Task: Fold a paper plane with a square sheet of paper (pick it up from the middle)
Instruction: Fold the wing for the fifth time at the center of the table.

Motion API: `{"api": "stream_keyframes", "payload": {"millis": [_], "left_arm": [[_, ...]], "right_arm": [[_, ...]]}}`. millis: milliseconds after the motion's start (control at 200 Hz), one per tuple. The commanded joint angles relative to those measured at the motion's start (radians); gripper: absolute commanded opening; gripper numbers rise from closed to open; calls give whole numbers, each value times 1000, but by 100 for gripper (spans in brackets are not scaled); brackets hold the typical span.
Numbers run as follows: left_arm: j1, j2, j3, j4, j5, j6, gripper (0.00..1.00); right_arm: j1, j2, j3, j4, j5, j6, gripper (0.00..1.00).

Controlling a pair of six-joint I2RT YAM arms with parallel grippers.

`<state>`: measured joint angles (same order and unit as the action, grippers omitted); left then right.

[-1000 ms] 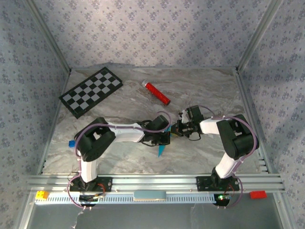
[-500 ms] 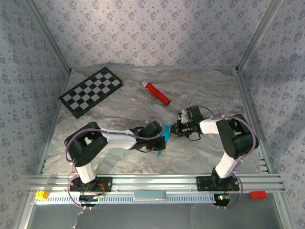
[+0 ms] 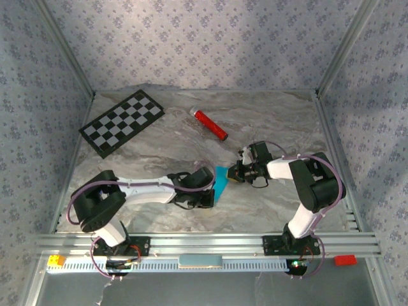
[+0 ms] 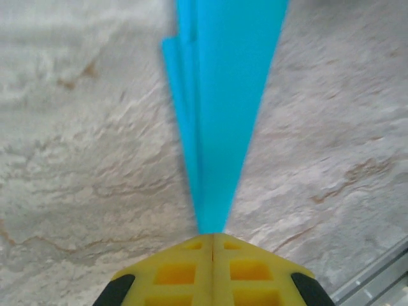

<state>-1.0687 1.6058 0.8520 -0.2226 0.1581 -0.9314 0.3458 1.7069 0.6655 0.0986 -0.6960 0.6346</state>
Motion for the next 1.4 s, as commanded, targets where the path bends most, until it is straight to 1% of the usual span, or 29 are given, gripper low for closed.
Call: {"api": "stream_keyframes", "payload": {"millis": [0, 170, 385, 475, 545, 785, 890, 1004, 1044, 1119, 1234, 1394], "left_arm": [[33, -19, 87, -37, -34, 55, 4], [89, 83, 153, 16, 3, 66, 3], [107, 190, 204, 47, 29, 75, 1], [113, 220, 209, 53, 26, 72, 1], [115, 240, 214, 27, 11, 72, 0], [109, 244, 103, 49, 4, 21, 0], [107, 234, 59, 79, 7, -1, 0], [105, 230, 57, 76, 9, -1, 0], [105, 231, 64, 70, 8, 2, 0], [106, 230, 76, 60, 8, 6, 0], [105, 230, 80, 59, 7, 5, 0], [102, 235, 76, 62, 13, 1, 0]], "right_arm": [[6, 22, -23, -81, 92, -15, 0], [8, 25, -22, -75, 84, -14, 0], [7, 22, -20, -71, 78, -14, 0], [7, 19, -17, -73, 73, -13, 0], [6, 15, -12, -78, 71, -13, 0], [-3, -38, 60, -144, 44, -55, 0], [8, -67, 67, -114, 8, -50, 0], [47, -51, 76, -77, -28, -47, 0], [62, -40, 78, -73, -21, -47, 0], [71, -14, 78, -102, 35, -46, 0], [33, 12, 33, -54, 69, -15, 0], [-49, 40, 31, -14, 38, 3, 0]]}}
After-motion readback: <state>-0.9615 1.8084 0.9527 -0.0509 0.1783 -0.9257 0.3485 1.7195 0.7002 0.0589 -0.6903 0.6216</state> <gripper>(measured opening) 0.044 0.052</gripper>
